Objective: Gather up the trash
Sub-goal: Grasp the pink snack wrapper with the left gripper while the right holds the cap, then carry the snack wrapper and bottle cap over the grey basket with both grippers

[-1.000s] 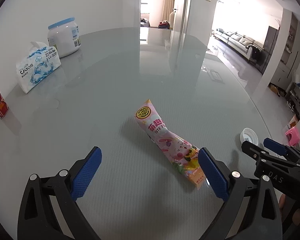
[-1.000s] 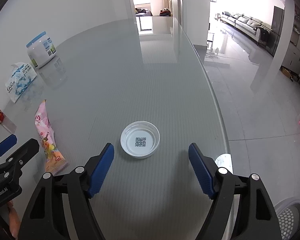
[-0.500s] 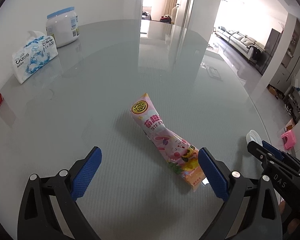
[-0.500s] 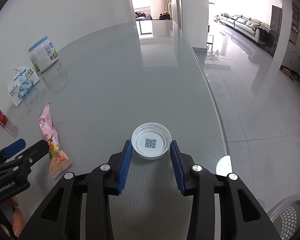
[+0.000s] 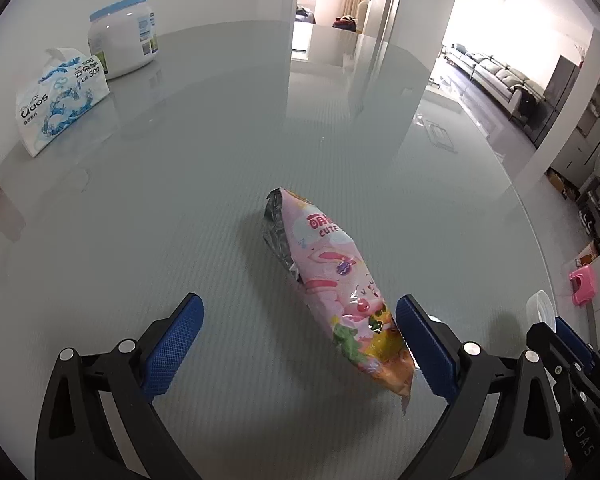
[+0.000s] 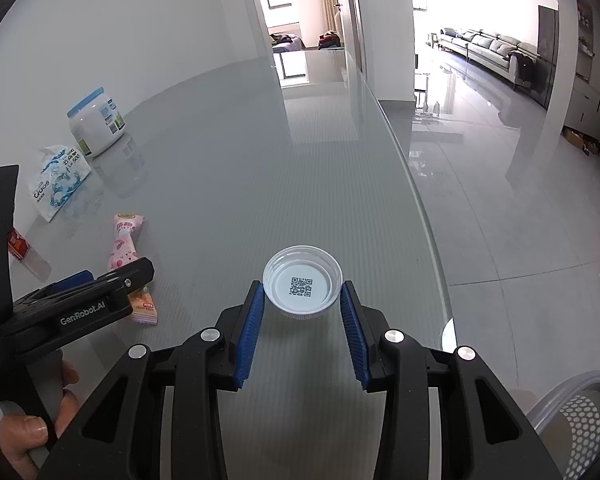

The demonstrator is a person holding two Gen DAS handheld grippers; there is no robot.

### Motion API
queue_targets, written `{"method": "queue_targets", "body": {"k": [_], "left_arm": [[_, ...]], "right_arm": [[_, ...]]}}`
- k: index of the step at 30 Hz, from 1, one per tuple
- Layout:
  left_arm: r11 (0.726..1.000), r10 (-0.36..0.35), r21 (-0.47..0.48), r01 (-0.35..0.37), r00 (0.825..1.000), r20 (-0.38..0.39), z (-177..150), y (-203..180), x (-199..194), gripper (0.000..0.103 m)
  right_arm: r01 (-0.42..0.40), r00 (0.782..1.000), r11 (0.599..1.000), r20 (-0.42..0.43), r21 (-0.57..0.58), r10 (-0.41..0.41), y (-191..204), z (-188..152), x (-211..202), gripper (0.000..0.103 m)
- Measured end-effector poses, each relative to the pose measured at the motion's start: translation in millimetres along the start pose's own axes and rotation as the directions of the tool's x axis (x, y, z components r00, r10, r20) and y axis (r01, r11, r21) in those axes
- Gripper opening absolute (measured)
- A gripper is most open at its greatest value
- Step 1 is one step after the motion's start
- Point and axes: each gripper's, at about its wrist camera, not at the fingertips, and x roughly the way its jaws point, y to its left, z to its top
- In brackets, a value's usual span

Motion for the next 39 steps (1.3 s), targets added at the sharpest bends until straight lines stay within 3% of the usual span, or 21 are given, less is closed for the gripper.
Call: {"method": "queue_targets", "body": {"k": [2,4,6,7,11,18,26,31,39], "left_arm": [[1.000,0.014,0.013,-0.014,1.000,0.005,-1,-4,-1,0.094],[1.000,0.015,0.026,-0.015,1.000,0.011,-1,-5,-2,0.085],[0.999,0.012,0.042,-0.013,1.000,0.024,-1,-7,-4,0.065],[0.999,0.006,0.045,-0.008,1.000,0.026,-2,-6,-5,0.061],[0.997,-0.057,0.056,0.055,0.998,0.022,-3,-2,-10,0.026],[0.978,-0.166,0.133,0.159,0.985,0.046,-13,-15,-30,0.024],[0.928,-0.249,0.306,0.213,0.965,0.085,-58,-53,-75,0.024],[0.862,-0.343,0.423,0.280,0.936,0.080,-96,-96,-109,0.024],[0.706,-0.477,0.576,0.412,0.878,-0.043,-157,-180,-141,0.024]], "right_arm": [[-0.007,1.000,1.000,-0.003,0.015,0.007,-2,-2,-1,0.038],[-0.012,1.000,1.000,-0.002,0.027,0.012,-2,-3,-2,0.038],[-0.017,1.000,0.999,0.002,0.039,0.017,-1,-5,-5,0.038],[-0.019,1.000,0.999,0.003,0.044,0.019,-1,-6,-7,0.038],[-0.029,1.000,0.997,0.010,0.070,0.028,1,-14,-15,0.038],[-0.048,0.998,0.986,0.052,0.163,0.040,-2,-41,-52,0.038],[0.034,0.995,0.960,0.085,0.276,-0.059,-38,-96,-108,0.038],[0.112,0.982,0.920,0.100,0.376,-0.160,-78,-139,-155,0.038],[0.249,0.942,0.831,0.075,0.497,-0.327,-138,-201,-212,0.038]]}}
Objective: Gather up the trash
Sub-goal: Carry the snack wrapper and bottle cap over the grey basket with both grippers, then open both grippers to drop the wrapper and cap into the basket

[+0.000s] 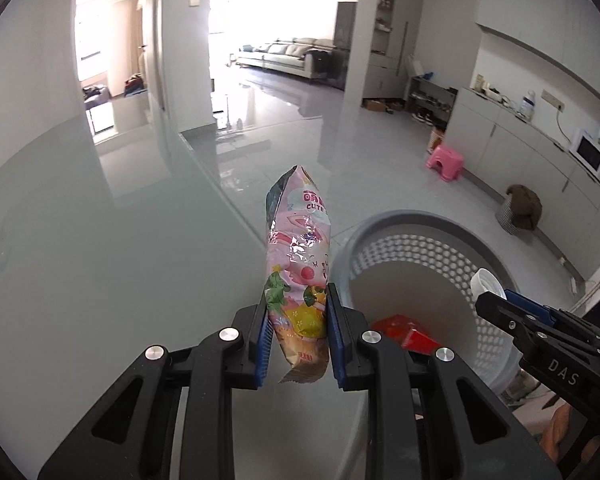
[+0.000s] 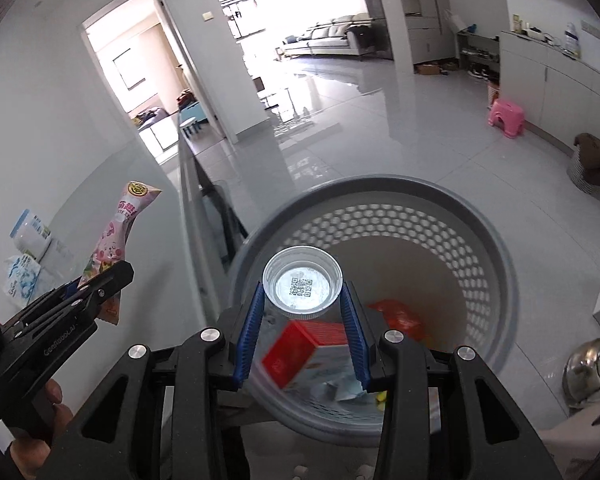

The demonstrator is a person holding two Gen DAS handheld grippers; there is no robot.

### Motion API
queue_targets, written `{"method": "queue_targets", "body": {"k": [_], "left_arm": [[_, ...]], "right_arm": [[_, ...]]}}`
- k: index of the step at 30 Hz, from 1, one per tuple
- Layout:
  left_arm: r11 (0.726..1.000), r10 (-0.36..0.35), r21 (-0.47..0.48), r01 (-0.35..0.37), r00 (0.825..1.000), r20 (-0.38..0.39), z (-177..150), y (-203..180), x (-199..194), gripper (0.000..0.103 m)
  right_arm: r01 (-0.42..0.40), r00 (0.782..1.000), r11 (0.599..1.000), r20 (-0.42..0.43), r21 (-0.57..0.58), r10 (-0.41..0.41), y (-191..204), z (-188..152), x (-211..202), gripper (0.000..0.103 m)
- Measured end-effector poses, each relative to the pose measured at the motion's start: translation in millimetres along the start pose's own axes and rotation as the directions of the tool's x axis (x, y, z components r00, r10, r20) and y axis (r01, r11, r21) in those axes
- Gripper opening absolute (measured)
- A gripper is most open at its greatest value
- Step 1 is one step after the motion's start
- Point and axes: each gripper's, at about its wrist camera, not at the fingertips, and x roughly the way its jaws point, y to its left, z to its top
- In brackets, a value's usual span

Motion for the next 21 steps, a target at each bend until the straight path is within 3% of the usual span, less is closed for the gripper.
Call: {"method": "queue_targets", "body": {"k": [8,14,16,18,21], "left_arm": [[0.992,-0.090,0.080,0.096,0.993,-0.081,8,-49,30,0.024],[0.988,-0.093,0.111,0.105,0.990,-0.109,14,-70,44,0.027],[0.988,-0.085,0.116,0.097,0.991,-0.108,17,-74,48,0.035],[0.990,-0.067,0.117,0.078,0.993,-0.093,18,-78,48,0.065],[0.993,-0.055,0.101,0.062,0.996,-0.069,23,-79,46,0.071]], "right_arm": [[0.051,0.998,0.996,-0.031,0.066,-0.049,-41,0,2,0.038],[0.041,0.998,0.996,-0.044,0.081,-0.038,-55,9,10,0.038],[0.041,0.998,0.996,-0.041,0.078,-0.038,-57,12,12,0.040],[0.039,0.999,0.996,-0.037,0.080,-0.036,-58,13,12,0.046],[0.039,0.999,0.995,-0.033,0.088,-0.036,-63,14,13,0.052]]}}
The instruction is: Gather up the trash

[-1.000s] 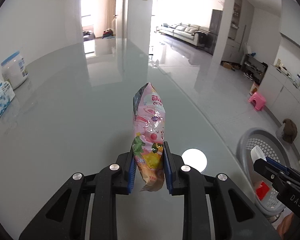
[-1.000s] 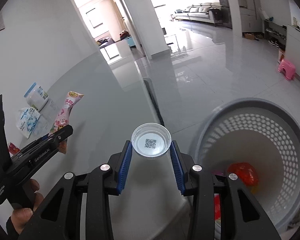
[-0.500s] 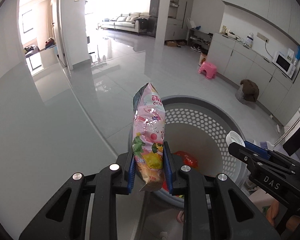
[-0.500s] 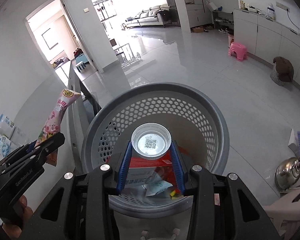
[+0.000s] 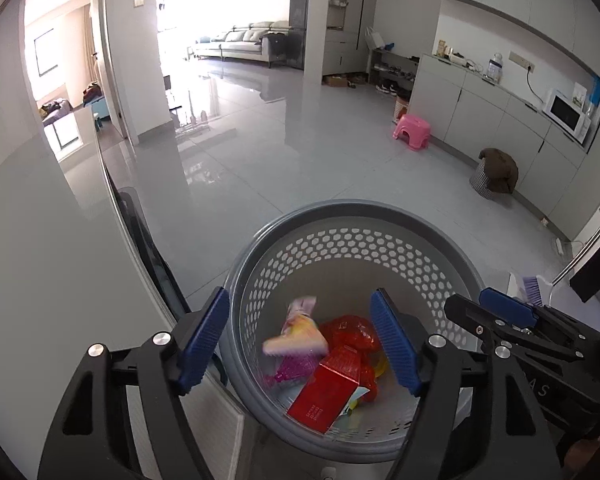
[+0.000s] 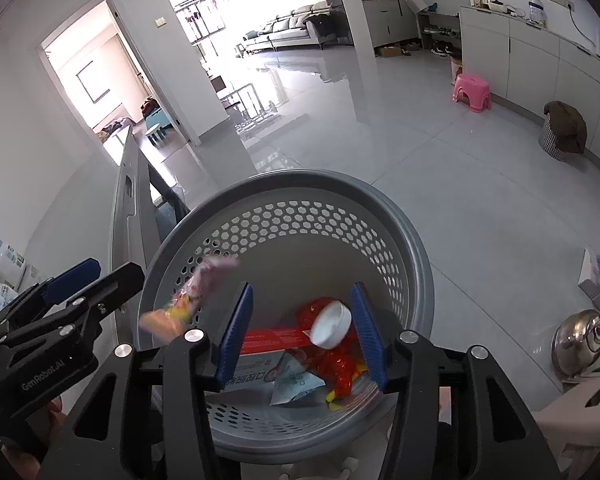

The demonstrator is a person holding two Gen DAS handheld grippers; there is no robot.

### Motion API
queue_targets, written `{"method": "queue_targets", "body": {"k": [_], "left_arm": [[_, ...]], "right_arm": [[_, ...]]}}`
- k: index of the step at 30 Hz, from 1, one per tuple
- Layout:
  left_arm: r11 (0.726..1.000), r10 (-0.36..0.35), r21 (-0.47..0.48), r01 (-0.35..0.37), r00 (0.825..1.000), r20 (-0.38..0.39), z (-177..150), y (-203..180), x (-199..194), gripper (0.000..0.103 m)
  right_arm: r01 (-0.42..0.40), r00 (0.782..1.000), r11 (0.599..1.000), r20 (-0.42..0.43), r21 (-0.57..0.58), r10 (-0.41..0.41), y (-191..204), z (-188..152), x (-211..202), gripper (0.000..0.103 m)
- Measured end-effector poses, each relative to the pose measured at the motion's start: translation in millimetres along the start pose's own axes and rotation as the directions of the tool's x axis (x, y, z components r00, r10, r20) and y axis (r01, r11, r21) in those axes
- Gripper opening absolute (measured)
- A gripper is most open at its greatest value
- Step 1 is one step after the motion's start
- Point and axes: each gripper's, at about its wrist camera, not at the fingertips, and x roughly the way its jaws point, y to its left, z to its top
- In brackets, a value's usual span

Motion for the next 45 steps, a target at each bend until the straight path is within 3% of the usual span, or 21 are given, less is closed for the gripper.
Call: {"method": "queue_targets", "body": {"k": [11,32,45], "left_arm": [[0.999,0.030,-0.013,-0.030,1.000,-0.004,0,2,-3,0.072],[0.997,0.071,-0.021,-0.071,0.997,0.028,-5,1,-26,0.096],[0.996,0.084,-0.030,-0.083,0.996,0.021,-11,2,-34,0.097]], "right_arm": [[-0.004,1.000,1.000,-0.001,0.009,0.004,-2,-5,2,0.056],[0.017,0.999,1.000,0.043,-0.002,-0.017,5,-9,-22,0.070],[0.031,0.998,1.000,0.058,0.003,-0.031,8,-11,-32,0.071]]}}
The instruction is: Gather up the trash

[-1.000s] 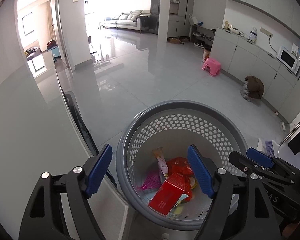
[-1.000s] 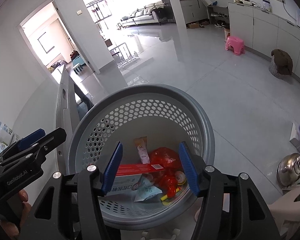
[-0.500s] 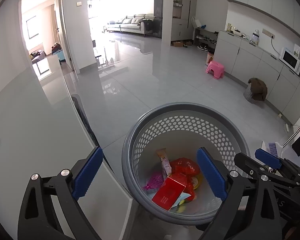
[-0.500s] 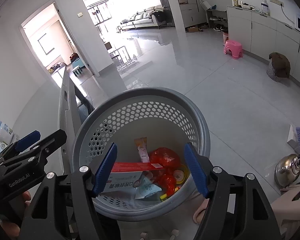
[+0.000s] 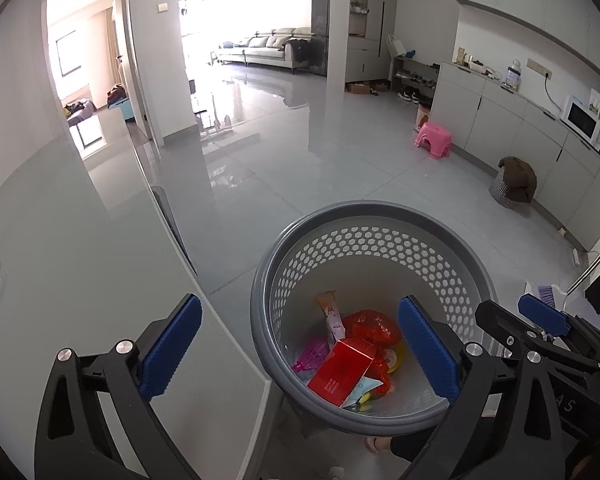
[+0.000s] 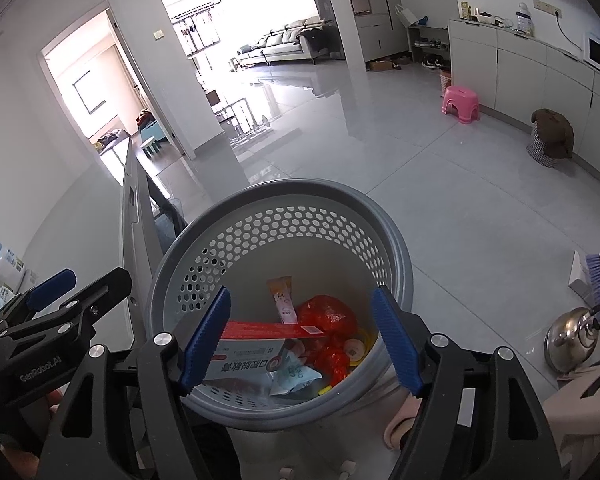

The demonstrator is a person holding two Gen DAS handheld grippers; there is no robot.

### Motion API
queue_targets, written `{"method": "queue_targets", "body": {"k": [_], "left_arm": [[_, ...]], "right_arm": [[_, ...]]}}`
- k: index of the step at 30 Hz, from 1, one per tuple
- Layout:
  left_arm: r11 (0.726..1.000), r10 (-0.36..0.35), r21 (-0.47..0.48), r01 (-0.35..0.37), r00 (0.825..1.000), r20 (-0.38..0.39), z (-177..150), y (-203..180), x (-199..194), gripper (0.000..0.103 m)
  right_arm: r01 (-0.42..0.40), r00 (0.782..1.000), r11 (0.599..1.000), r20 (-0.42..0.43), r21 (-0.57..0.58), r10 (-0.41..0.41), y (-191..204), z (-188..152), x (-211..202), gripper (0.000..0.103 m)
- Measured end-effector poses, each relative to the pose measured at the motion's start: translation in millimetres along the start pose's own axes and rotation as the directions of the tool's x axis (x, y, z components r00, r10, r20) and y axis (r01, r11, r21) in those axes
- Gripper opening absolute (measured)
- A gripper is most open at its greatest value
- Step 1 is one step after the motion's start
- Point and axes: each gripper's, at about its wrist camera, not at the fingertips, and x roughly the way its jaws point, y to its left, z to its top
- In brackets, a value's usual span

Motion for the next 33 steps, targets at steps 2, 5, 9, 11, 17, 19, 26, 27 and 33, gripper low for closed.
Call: {"method": "queue_targets", "body": {"k": [2,5,9,11,17,19,26,27,33], "left_arm": [[1.000,0.002,-0.001,-0.002,1.000,-0.002,-1.0,0.7,-1.1,0.097],[1.000,0.011,0.000,-0.011,1.000,0.001,-1.8,-0.4,-3.7,0.097],[1.000,0.006,-0.006,-0.006,1.000,0.003,-0.4,0.7,-5.4,0.097],[1.000,0.017,-0.002,-0.017,1.000,0.009,-1.1,0.2,-6.4,0.097],[1.000,0.018,0.003,-0.018,1.000,0.008,-1.1,-0.8,-6.3,0.097],[1.000,0.020,0.003,-0.020,1.000,0.008,-1.0,-0.7,-5.9,0.097],[1.000,0.023,-0.002,-0.023,1.000,0.012,0.0,-0.2,-6.7,0.097],[1.000,0.022,-0.003,-0.021,1.000,0.011,0.0,0.2,-6.7,0.097],[1.000,0.023,-0.003,-0.023,1.000,0.013,0.0,-0.7,-7.6,0.097]], "right_arm": [[0.004,1.000,1.000,0.002,-0.005,-0.004,1.0,-0.5,-0.5,0.072],[0.011,1.000,1.000,0.005,-0.012,-0.011,3.1,-1.3,-1.9,0.072],[0.013,1.000,1.000,0.008,-0.013,-0.012,3.1,-0.8,-3.1,0.072],[0.012,1.000,1.000,0.008,-0.013,-0.012,2.5,-0.9,-3.5,0.073],[0.010,1.000,1.000,0.009,-0.015,-0.010,3.6,-1.6,-2.6,0.073],[0.010,1.000,1.000,0.008,-0.016,-0.010,3.5,-1.4,-3.2,0.073],[0.010,1.000,1.000,0.010,-0.016,-0.010,3.7,-1.7,-3.0,0.073],[0.010,1.000,1.000,0.009,-0.016,-0.010,3.5,-1.7,-3.1,0.073],[0.014,1.000,1.000,0.010,-0.019,-0.013,4.1,-1.6,-3.0,0.073]]}}
